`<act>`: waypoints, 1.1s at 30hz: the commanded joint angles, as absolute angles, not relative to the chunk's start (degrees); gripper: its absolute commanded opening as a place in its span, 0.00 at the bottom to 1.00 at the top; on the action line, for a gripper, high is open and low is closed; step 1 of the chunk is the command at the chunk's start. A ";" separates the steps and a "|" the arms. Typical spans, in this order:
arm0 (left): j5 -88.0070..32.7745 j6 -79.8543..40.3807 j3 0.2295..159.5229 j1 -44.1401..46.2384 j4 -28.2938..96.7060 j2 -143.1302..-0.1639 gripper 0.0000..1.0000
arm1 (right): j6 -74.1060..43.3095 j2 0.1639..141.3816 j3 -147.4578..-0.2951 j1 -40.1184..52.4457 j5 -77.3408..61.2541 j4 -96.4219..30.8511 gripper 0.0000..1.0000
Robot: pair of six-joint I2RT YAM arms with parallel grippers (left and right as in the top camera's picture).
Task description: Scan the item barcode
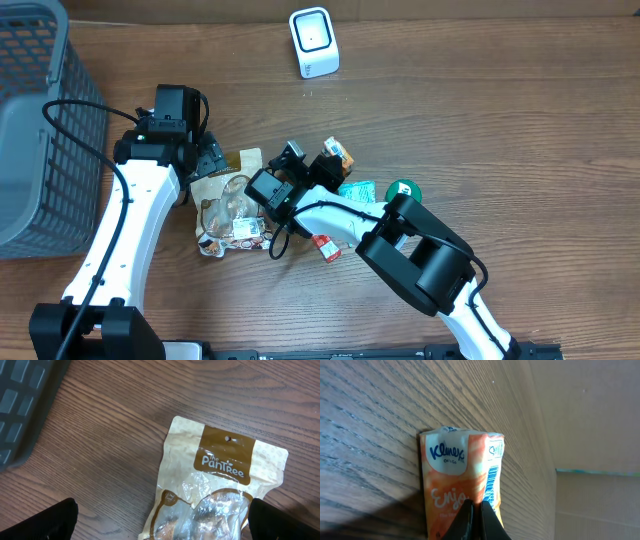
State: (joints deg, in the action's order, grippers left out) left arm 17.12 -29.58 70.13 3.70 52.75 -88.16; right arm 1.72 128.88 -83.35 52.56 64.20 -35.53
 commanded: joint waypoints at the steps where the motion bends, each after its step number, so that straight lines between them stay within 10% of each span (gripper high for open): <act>1: 16.88 -29.15 71.13 3.77 52.88 -86.98 1.00 | 1.58 128.95 -83.96 52.84 62.92 -35.29 0.04; 33: 16.88 -29.15 71.13 3.77 52.88 -86.98 1.00 | 1.56 125.95 -84.42 52.82 62.94 -36.29 0.64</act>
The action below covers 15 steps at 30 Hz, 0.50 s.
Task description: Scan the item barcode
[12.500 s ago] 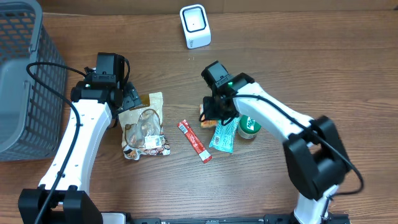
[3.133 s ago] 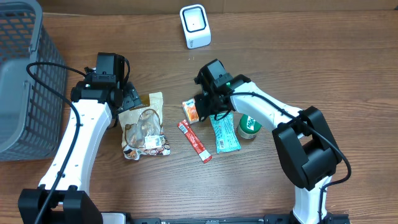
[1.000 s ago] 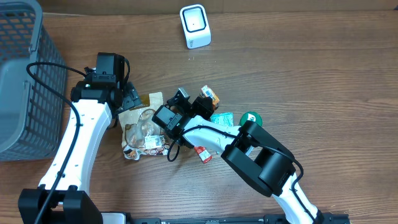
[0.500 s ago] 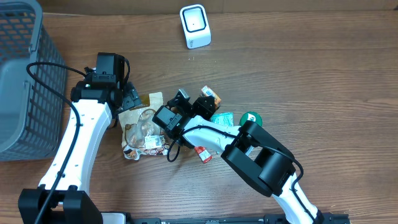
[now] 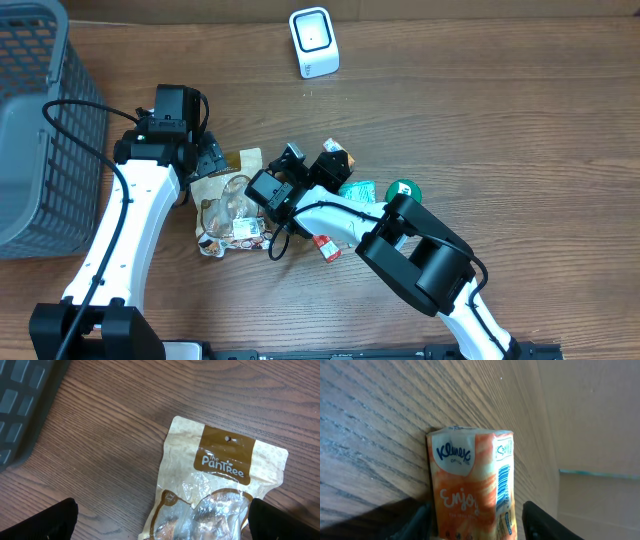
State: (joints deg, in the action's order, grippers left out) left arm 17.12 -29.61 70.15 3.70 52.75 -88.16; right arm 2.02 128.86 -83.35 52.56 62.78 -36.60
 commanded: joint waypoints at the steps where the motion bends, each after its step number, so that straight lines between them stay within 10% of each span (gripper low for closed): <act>1: 16.88 -29.15 71.13 3.77 52.88 -86.98 1.00 | 1.56 125.16 -84.51 52.82 62.92 -36.25 0.65; 15: 16.88 -29.15 71.13 3.77 52.88 -86.98 1.00 | 1.54 114.91 -84.51 50.33 47.99 -36.49 0.69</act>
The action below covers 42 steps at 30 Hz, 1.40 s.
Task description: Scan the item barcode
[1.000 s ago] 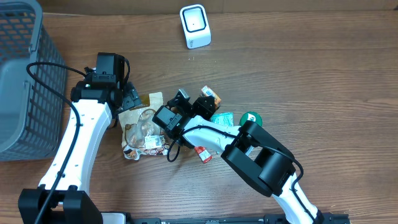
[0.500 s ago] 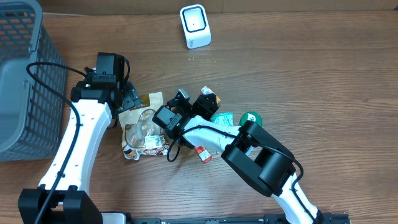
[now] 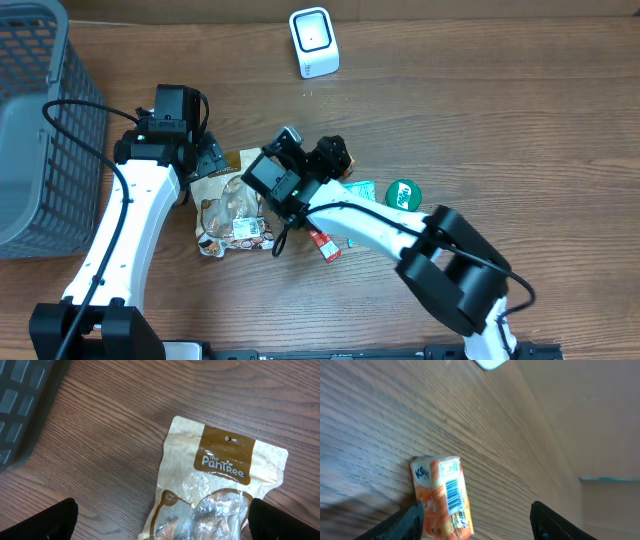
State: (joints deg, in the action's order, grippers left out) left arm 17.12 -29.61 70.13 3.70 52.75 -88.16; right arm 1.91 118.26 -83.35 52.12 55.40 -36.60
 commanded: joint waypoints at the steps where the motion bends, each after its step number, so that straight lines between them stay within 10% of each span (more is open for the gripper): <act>1: 16.88 -29.15 71.13 3.77 52.88 -86.98 0.99 | 1.37 114.48 -84.51 49.87 46.00 -36.64 0.69; 12: 16.88 -29.15 71.13 3.77 52.88 -86.98 1.00 | -3.49 113.80 -84.51 41.41 19.88 -39.79 0.73; 31: 16.88 -29.15 71.13 3.77 52.88 -86.98 1.00 | -3.42 115.20 -81.60 36.95 17.52 -38.87 0.75; 37: 16.86 -29.15 71.13 3.77 52.88 -86.98 1.00 | -3.40 115.20 -80.90 34.87 10.26 -38.76 0.63; 42: 16.86 -29.15 71.13 3.77 52.88 -86.98 1.00 | -3.42 115.20 -80.90 34.37 9.30 -38.65 0.26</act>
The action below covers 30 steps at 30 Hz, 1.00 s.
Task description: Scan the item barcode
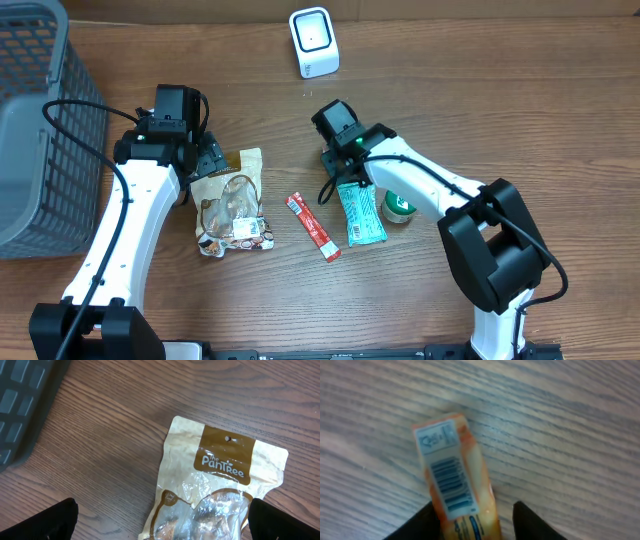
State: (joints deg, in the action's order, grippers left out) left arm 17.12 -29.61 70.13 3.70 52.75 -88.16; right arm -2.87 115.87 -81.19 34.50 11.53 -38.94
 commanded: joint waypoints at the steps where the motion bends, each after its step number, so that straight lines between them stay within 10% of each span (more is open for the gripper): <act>1: 16.88 -29.15 71.13 3.77 52.88 -86.98 1.00 | -3.42 115.22 -80.90 34.37 9.30 -38.65 0.22; 9: 16.88 -29.15 71.13 3.77 52.88 -86.98 1.00 | -3.44 115.20 -80.90 34.37 8.43 -37.50 0.49; 18: 16.88 -29.15 71.13 3.77 52.88 -86.98 1.00 | -4.51 115.20 -80.90 34.37 7.38 -36.84 0.21; 23: 16.88 -29.17 71.13 3.77 52.88 -86.98 1.00 | -8.23 115.22 -80.90 34.37 7.14 -35.22 0.50; 30: 16.88 -29.15 71.13 3.77 52.88 -86.98 0.99 | -8.82 115.22 -80.88 34.37 7.20 -30.83 0.58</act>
State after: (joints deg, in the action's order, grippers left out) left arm 17.12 -29.58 70.13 3.70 52.75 -88.16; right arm -7.84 115.87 -80.99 34.48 7.46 -32.05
